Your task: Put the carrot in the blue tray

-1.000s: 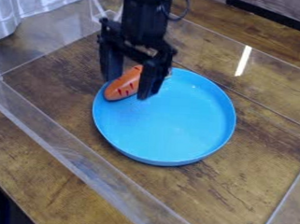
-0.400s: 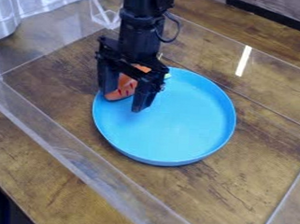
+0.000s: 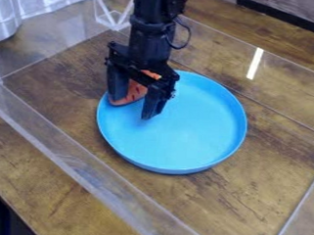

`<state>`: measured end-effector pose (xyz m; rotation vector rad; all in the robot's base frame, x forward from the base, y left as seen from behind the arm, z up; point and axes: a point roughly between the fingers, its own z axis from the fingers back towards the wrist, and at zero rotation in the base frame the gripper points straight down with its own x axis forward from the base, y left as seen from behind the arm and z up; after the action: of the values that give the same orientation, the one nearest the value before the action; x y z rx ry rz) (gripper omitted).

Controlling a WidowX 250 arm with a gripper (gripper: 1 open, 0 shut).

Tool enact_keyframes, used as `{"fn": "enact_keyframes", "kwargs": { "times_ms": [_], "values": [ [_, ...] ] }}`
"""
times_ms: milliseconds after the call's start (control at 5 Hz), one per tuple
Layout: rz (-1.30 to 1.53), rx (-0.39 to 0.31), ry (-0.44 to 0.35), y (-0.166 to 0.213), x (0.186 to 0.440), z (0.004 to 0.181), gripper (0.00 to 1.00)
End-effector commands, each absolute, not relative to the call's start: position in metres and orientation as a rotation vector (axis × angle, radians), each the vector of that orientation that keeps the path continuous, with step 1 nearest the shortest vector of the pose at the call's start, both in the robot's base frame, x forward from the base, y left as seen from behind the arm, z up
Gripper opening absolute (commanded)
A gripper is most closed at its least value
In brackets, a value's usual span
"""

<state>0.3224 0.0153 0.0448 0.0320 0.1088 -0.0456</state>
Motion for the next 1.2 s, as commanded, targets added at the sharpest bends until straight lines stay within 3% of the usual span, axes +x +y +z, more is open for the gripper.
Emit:
{"fn": "enact_keyframes", "kwargs": {
  "times_ms": [0,200,400,1000],
  "values": [
    [-0.025,0.037,0.047,0.026,0.337,0.057,1.00],
    [-0.027,0.038,0.044,0.028,0.340,0.054,0.00],
    [-0.037,0.035,0.038,0.027,0.342,0.055,0.00],
    [-0.068,0.000,-0.060,0.014,0.349,0.108,0.00]
  ]
}}
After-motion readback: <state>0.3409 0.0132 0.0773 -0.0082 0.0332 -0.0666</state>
